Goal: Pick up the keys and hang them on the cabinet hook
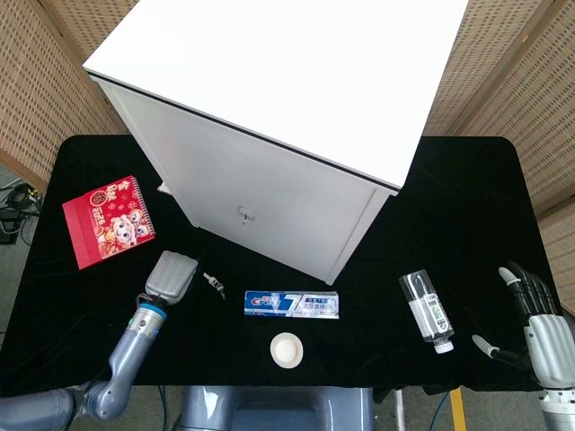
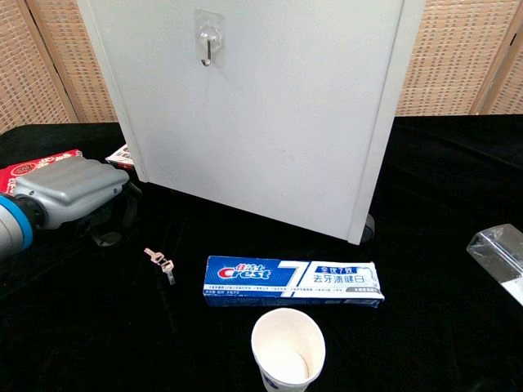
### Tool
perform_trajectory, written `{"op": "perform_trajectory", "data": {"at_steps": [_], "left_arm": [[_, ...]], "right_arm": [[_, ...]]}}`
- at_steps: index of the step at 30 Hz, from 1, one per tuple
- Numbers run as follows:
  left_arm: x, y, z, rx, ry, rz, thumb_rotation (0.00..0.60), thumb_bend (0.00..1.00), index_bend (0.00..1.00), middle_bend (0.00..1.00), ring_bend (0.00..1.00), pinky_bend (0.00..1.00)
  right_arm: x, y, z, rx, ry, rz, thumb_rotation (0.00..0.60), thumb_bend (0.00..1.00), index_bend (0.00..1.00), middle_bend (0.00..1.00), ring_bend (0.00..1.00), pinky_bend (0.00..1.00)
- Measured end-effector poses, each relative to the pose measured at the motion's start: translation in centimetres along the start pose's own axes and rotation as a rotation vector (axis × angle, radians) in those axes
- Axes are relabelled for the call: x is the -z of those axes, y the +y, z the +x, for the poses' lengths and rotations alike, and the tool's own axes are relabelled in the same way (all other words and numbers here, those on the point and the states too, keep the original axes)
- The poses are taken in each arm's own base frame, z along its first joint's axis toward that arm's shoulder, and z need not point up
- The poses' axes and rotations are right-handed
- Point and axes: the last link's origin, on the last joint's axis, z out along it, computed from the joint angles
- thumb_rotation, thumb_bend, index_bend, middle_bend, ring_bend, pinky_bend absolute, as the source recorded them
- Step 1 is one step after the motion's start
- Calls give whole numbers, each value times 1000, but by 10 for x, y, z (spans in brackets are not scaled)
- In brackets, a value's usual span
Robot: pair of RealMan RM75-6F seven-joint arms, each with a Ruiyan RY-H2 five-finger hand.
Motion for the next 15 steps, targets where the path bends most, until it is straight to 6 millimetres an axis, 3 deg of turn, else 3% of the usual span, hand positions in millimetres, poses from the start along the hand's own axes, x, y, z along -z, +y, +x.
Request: {"op": "perform_trajectory", "data": {"at_steps": [15], "left_arm": [[-17, 29, -25, -55, -41, -36, 600, 367, 488, 877, 830, 741]], "right_arm": [[-4, 6, 1, -17, -6, -22, 600, 89, 0, 0, 0, 0]]}}
